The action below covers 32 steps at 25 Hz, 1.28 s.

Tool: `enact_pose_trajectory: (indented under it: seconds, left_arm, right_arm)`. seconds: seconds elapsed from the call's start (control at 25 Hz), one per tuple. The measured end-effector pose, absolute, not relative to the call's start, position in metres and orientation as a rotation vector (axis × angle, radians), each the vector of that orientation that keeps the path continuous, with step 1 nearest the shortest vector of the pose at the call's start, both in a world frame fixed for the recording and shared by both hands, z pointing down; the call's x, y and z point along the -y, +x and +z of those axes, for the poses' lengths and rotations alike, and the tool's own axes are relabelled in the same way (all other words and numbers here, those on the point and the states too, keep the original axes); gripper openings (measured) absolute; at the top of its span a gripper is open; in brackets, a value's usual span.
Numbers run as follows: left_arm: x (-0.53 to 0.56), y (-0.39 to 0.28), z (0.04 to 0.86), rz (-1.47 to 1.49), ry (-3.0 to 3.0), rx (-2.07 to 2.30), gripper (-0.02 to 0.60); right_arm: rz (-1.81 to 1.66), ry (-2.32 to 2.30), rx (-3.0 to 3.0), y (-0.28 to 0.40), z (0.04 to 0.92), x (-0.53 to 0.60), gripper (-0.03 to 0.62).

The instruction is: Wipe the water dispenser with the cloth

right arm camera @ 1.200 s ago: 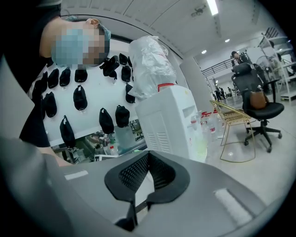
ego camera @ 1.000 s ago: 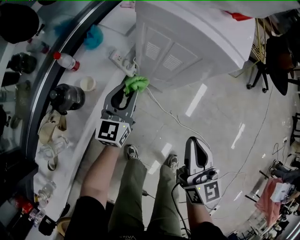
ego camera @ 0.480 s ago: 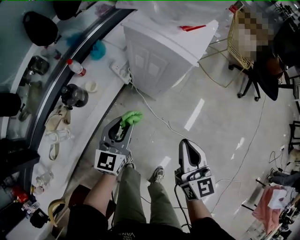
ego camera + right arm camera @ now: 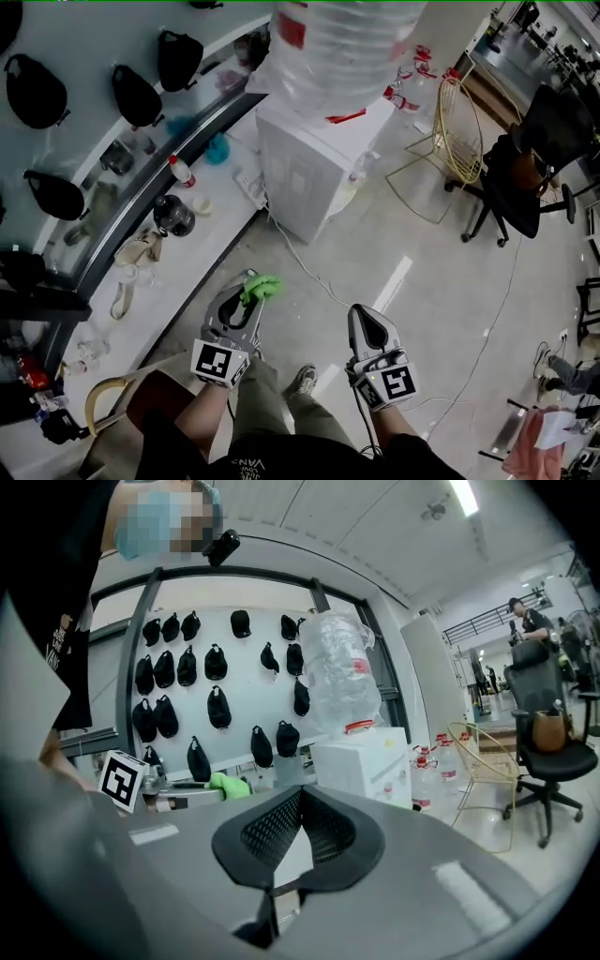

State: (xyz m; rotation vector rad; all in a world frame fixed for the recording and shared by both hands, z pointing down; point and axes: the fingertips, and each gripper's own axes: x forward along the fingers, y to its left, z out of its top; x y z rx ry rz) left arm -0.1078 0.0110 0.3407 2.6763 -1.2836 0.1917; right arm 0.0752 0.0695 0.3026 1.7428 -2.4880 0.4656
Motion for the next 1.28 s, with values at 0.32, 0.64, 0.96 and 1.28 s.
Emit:
enact_pose_trajectory:
  seconds: [0.32, 0.64, 0.96, 1.28]
  left_arm:
    - [-0.05, -0.108, 0.282, 0.177, 2.667, 1.4, 0.115]
    - [-0.089, -0.103, 0.244, 0.176, 2.71, 1.437, 0.115]
    - [-0.13, -0.096, 0.234, 0.183, 2.699, 1.427, 0.115]
    - [-0.159, -0.09, 0.233, 0.153, 2.68, 1.45, 0.115]
  right_arm:
    - [0.419, 1.689, 2.541, 0.077, 0.258, -0.102, 0.005]
    - [0.368, 1.753, 2.565, 0.089, 0.23, -0.13, 0.005]
    - [0.354, 1.761, 2.567, 0.097, 0.217, -0.16, 0.005]
    - [0.369, 1.737, 2.527, 0.109, 0.227, -0.179, 0.005]
